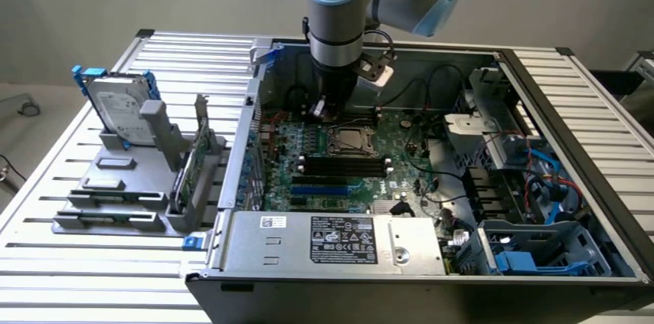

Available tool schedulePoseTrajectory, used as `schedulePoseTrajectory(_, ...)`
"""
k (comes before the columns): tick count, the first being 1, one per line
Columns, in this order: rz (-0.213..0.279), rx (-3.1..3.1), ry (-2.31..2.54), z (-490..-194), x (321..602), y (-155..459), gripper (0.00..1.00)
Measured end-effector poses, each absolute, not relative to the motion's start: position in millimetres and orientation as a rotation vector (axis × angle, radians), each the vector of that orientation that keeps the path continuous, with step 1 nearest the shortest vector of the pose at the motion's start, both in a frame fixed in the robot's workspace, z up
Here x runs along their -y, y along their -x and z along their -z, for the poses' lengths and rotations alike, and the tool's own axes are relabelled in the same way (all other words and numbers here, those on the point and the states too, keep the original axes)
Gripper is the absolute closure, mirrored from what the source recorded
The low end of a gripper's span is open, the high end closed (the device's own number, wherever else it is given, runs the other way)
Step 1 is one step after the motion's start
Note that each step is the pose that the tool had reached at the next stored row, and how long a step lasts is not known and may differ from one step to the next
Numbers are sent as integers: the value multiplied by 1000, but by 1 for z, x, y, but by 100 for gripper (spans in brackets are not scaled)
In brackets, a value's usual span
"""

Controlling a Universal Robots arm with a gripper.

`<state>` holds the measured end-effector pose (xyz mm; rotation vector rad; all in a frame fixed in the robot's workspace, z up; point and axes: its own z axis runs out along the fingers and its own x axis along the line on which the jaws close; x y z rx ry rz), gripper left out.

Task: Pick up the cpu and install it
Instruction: 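Install the first cpu locking lever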

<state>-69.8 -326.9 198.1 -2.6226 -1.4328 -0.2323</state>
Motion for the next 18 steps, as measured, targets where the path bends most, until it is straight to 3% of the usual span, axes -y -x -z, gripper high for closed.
schedulePoseTrajectory(18, 227, 1437, 2629, -198, 327, 67, 89)
